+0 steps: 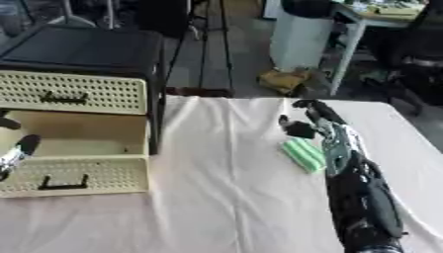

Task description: Pick up objects from table and place into drawer.

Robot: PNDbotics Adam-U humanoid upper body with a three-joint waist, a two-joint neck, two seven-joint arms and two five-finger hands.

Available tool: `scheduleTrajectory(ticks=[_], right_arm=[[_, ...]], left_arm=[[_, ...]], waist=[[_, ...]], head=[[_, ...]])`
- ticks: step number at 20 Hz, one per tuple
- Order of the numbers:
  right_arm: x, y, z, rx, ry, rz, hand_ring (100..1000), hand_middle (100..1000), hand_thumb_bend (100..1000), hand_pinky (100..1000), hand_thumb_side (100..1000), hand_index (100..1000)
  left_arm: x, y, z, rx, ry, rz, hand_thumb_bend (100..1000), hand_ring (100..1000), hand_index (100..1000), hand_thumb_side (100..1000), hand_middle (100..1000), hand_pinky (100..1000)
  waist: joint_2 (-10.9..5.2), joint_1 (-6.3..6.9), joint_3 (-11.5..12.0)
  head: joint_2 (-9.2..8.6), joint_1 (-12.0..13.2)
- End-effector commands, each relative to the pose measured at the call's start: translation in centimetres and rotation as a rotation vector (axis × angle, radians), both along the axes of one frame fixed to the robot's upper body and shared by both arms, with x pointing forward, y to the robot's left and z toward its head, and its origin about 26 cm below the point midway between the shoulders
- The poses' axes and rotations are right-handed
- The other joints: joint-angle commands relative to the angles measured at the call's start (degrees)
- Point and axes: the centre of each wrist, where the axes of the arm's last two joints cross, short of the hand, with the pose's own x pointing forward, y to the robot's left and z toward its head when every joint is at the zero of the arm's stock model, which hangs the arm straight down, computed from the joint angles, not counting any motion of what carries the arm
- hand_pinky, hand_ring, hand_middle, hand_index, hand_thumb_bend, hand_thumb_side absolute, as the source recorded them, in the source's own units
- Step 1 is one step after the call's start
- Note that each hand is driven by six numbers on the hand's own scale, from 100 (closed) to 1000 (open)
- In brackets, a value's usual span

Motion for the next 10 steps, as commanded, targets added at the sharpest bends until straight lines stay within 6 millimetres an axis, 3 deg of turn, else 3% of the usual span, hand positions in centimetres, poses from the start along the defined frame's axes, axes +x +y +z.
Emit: scheduleTrajectory(ticks=[1, 10], right_arm=[[0.4, -0.7, 1.1, -0.032, -0.002, -0.027, 1000, 894, 201, 894, 523, 907], [0.0, -1.5, -1.4, -0.068, 0.059, -0.103, 1000, 878, 206, 882, 511, 901]], left_arm=[[-0.1, 0.3, 0.7, 0.009, -0.016, 0.006, 485, 100, 725, 1000, 100, 100], [-0.1, 0.4, 0.4, 0.02, 0.002, 0.013, 481, 100, 728, 1000, 100, 100]], waist=[[-0.65, 0.3, 0.1], [-0.57, 0.28, 0.1]], head=[[-0.55, -0.2], [-0.78, -0.2]])
